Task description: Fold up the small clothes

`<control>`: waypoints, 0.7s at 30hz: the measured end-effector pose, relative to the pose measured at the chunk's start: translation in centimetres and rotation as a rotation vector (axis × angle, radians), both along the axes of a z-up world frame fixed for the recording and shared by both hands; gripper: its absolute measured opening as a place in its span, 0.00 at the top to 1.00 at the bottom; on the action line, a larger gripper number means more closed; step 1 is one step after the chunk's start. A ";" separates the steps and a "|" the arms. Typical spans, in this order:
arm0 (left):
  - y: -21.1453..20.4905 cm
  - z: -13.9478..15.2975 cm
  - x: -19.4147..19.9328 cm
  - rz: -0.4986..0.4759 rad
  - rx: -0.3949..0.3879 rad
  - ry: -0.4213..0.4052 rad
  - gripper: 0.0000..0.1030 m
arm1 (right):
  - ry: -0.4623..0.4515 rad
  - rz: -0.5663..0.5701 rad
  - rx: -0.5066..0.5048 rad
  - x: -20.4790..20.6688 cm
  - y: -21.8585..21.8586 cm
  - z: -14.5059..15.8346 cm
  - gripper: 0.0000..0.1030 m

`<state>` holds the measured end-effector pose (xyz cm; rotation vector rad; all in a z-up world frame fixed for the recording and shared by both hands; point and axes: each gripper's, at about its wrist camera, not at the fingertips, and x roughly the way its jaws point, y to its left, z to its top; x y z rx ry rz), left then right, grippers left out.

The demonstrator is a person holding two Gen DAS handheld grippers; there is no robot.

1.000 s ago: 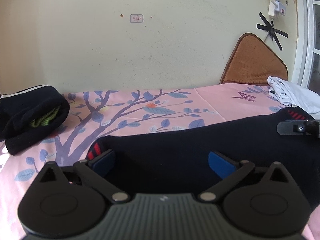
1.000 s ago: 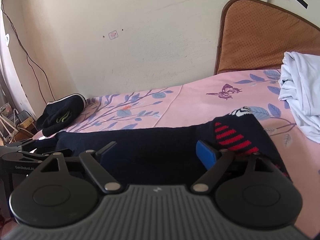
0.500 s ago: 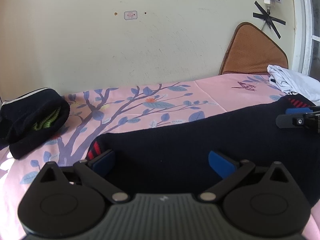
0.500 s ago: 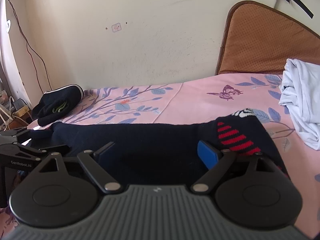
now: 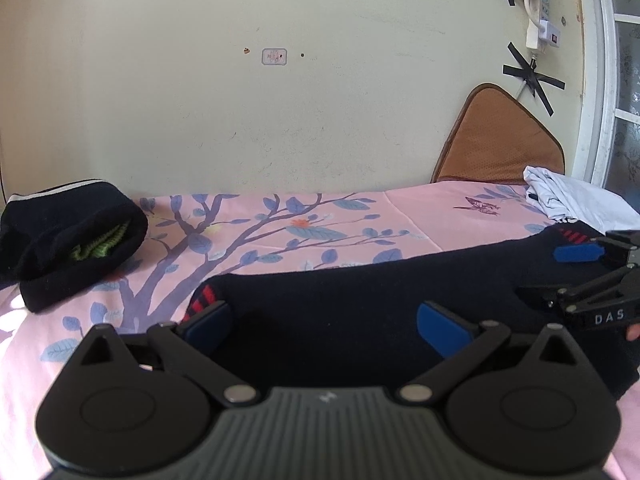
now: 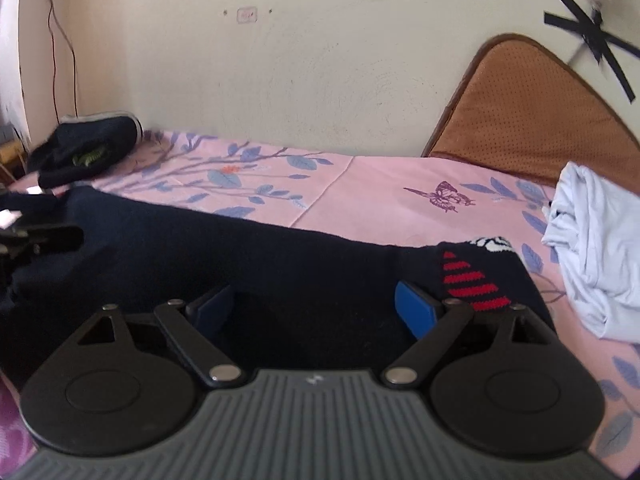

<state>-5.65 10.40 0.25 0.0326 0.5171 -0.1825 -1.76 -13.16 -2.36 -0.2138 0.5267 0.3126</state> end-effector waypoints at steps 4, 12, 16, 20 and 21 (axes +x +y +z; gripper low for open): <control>-0.2 -0.1 0.0 0.002 0.016 0.004 0.00 | -0.110 -0.028 -0.170 -1.3 2.3 -0.5 0.06; 1.1 0.0 -0.4 0.024 -0.064 -0.020 0.00 | 0.029 -0.080 0.077 -1.1 -1.2 1.4 0.08; 2.4 0.1 -0.4 0.032 -0.145 -0.031 0.00 | -0.011 -0.046 0.107 -3.0 -0.8 2.3 0.08; 1.9 0.1 -0.2 0.036 -0.115 -0.016 0.00 | -0.024 0.012 -0.076 -3.6 2.0 -0.4 0.09; 1.8 0.0 -0.2 0.035 -0.107 -0.018 0.00 | -0.014 0.012 -0.074 -3.4 1.8 0.0 0.09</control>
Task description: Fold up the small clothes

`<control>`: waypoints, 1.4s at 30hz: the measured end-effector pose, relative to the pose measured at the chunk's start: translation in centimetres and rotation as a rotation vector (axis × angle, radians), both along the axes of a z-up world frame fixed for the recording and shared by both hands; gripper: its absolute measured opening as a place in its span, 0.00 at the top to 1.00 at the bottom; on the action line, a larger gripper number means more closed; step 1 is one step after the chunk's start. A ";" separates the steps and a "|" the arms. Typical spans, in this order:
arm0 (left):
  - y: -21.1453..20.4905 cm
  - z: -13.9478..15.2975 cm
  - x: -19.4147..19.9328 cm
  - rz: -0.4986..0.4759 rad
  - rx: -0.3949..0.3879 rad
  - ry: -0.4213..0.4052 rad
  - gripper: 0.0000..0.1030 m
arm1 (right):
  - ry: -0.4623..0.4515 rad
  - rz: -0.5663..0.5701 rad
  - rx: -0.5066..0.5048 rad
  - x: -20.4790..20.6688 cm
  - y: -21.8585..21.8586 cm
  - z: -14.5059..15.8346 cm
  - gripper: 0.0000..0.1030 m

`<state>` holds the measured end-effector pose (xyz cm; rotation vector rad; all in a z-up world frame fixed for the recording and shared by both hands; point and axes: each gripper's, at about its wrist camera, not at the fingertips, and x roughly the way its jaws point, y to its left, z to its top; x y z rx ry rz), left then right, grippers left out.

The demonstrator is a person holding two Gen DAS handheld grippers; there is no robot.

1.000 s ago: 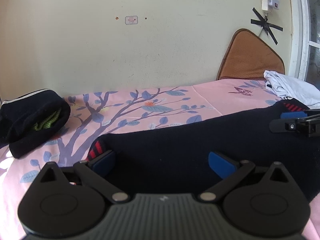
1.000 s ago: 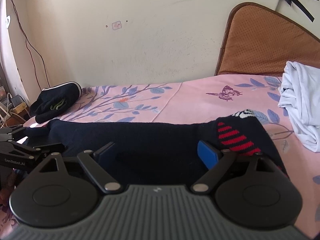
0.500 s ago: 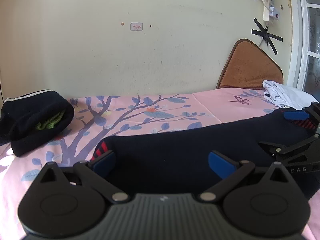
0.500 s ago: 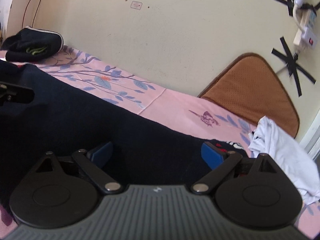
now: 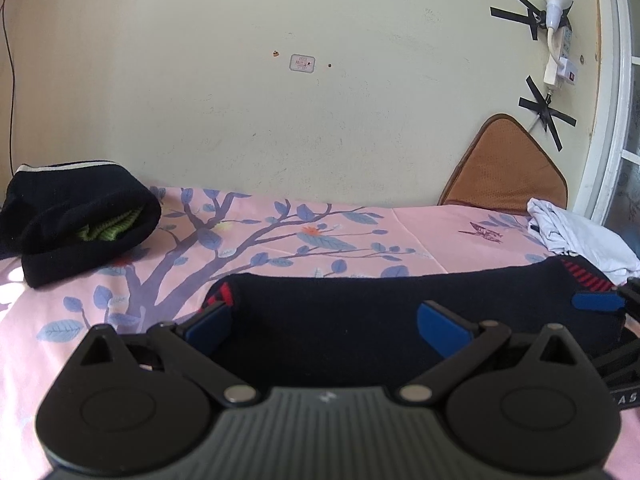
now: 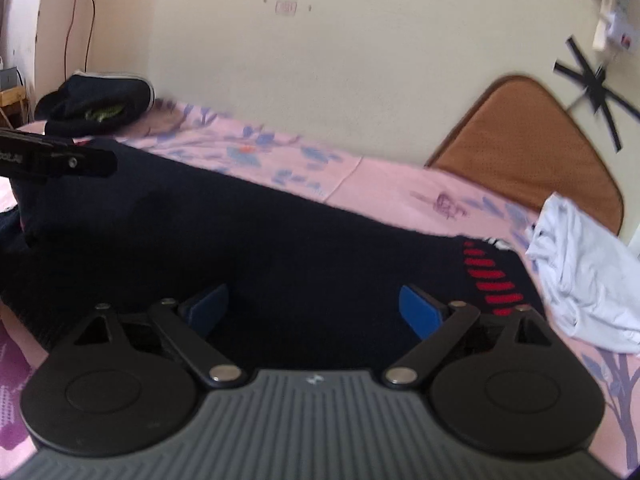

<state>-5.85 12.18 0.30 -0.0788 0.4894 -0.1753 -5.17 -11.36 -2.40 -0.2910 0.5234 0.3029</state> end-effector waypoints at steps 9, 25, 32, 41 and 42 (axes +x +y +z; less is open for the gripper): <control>1.2 1.4 -0.6 -0.033 -0.181 -0.024 0.11 | 0.110 -0.221 0.635 -2.1 -14.5 2.7 0.22; -4.5 -2.3 4.0 -0.318 -0.459 0.317 0.94 | 0.413 -0.164 0.925 3.7 -13.7 -2.5 0.79; -3.9 -0.2 2.5 -0.315 -0.437 0.265 0.95 | 0.325 0.118 0.918 3.8 -7.2 4.9 0.81; 12.1 5.9 -7.3 0.000 -0.578 -0.061 0.86 | 0.379 0.411 0.517 5.6 11.0 5.4 0.80; 13.2 6.2 -8.0 0.033 -0.582 -0.080 0.86 | 0.398 0.436 0.478 5.4 13.0 5.0 0.81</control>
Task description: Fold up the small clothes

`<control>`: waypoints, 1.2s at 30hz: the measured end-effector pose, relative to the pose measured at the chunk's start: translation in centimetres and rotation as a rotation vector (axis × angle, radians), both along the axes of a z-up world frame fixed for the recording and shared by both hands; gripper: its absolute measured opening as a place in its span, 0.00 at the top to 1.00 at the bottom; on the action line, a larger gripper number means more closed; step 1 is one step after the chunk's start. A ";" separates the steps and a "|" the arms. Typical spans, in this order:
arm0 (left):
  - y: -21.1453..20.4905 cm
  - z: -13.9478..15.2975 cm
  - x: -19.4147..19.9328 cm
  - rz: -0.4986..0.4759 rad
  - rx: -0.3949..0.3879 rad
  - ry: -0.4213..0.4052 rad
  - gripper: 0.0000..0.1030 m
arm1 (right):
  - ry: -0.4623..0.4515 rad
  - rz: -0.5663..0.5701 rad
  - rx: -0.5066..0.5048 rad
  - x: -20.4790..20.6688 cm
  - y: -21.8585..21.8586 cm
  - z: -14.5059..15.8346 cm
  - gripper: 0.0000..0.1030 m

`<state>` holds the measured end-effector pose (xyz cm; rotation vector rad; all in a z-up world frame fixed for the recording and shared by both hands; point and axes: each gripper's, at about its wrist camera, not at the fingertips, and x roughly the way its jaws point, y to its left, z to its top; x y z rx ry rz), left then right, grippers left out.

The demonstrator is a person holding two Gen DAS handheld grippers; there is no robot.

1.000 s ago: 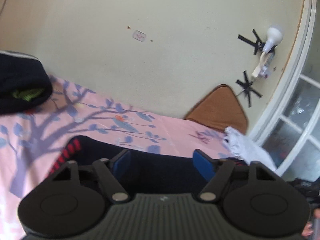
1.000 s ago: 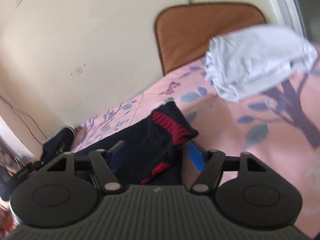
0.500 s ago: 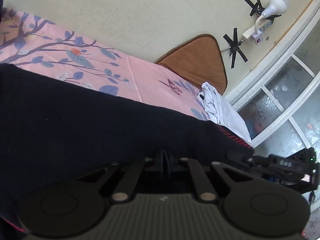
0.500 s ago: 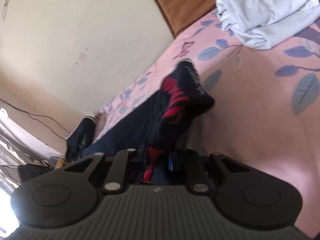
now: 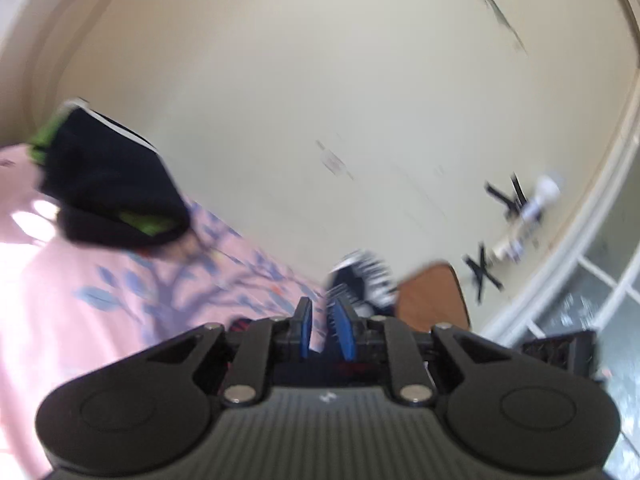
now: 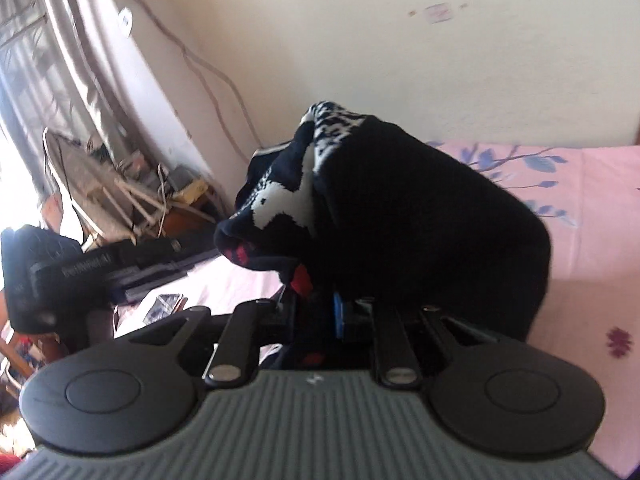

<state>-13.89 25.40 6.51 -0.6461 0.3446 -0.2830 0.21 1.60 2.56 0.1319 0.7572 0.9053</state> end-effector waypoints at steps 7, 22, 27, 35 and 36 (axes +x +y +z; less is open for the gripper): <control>0.0 0.9 -0.8 0.007 0.049 -0.055 0.66 | -0.095 0.104 -0.123 -1.2 5.3 -3.0 0.72; -6.1 -5.1 7.7 -0.037 0.260 0.157 0.85 | -0.134 -0.146 0.009 1.8 -3.3 -3.3 0.60; -6.4 -4.9 7.2 -0.012 0.277 0.165 0.85 | -0.233 -0.138 -0.057 0.2 -2.5 -3.0 0.55; -6.9 -2.7 2.9 0.166 0.372 0.148 0.45 | -0.334 -0.235 0.070 -3.8 -8.1 -2.4 0.34; -7.2 -2.9 2.9 0.206 0.429 0.177 0.45 | -0.319 -0.251 0.089 -3.7 -8.8 -2.6 0.32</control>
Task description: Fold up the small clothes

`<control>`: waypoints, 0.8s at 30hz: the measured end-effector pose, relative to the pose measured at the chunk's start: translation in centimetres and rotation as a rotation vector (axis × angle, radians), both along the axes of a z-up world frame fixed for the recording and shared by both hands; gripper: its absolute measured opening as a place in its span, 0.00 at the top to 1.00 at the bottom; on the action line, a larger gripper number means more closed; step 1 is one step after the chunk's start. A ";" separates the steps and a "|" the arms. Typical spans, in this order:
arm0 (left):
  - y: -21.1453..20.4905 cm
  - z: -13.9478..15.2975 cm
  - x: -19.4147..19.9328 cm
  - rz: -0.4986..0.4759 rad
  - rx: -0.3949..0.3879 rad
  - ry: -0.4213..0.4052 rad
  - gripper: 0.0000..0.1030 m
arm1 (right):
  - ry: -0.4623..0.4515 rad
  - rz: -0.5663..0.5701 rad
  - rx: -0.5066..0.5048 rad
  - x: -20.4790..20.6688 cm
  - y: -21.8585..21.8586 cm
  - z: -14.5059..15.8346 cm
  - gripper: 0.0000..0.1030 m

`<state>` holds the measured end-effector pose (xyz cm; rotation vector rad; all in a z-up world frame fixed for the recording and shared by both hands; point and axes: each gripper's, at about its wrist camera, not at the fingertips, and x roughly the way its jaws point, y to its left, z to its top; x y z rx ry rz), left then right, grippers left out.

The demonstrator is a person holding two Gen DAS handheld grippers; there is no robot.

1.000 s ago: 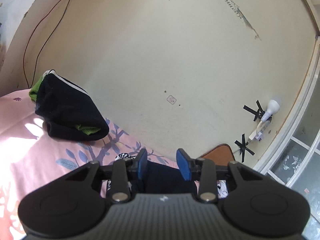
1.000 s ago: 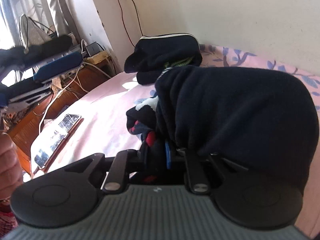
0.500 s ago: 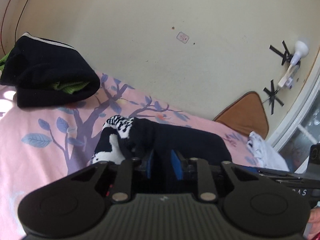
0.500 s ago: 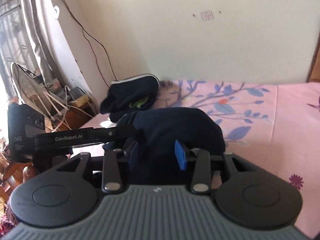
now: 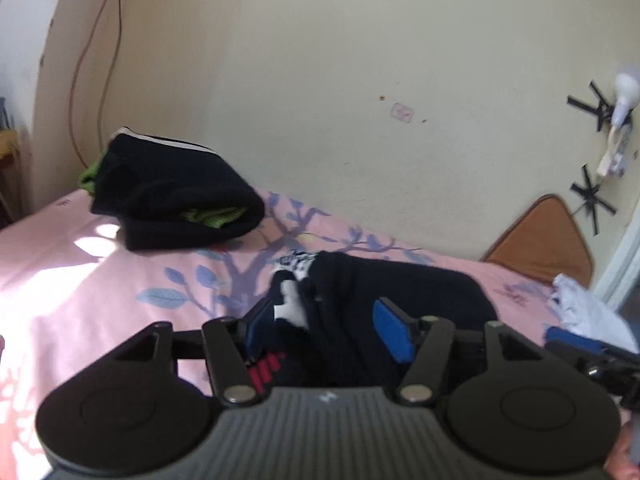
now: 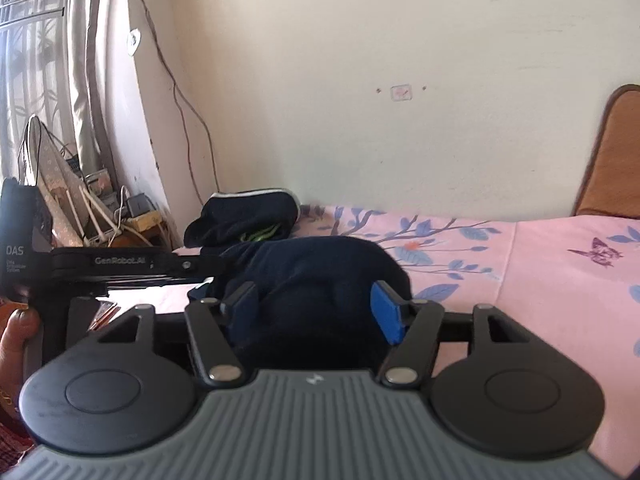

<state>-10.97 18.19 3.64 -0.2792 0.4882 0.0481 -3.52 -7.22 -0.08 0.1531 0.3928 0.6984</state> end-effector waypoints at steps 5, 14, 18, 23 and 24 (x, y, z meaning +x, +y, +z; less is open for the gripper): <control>-0.5 -1.6 0.2 0.079 0.092 0.077 0.44 | 0.199 -0.005 0.168 2.0 -2.7 -3.0 0.30; -1.5 -2.5 0.0 0.122 0.162 0.064 0.24 | 0.459 0.024 0.501 5.2 -6.6 -6.2 0.26; -1.1 -2.6 0.0 0.124 0.136 0.065 0.21 | 0.542 0.039 0.685 6.0 -8.5 -7.6 0.27; -0.7 -2.7 0.1 0.127 0.114 0.066 0.17 | 0.526 0.036 0.646 5.7 -8.0 -6.9 0.26; -0.7 -2.7 0.1 0.127 0.114 0.065 0.17 | 0.522 0.034 0.636 5.6 -7.8 -6.7 0.26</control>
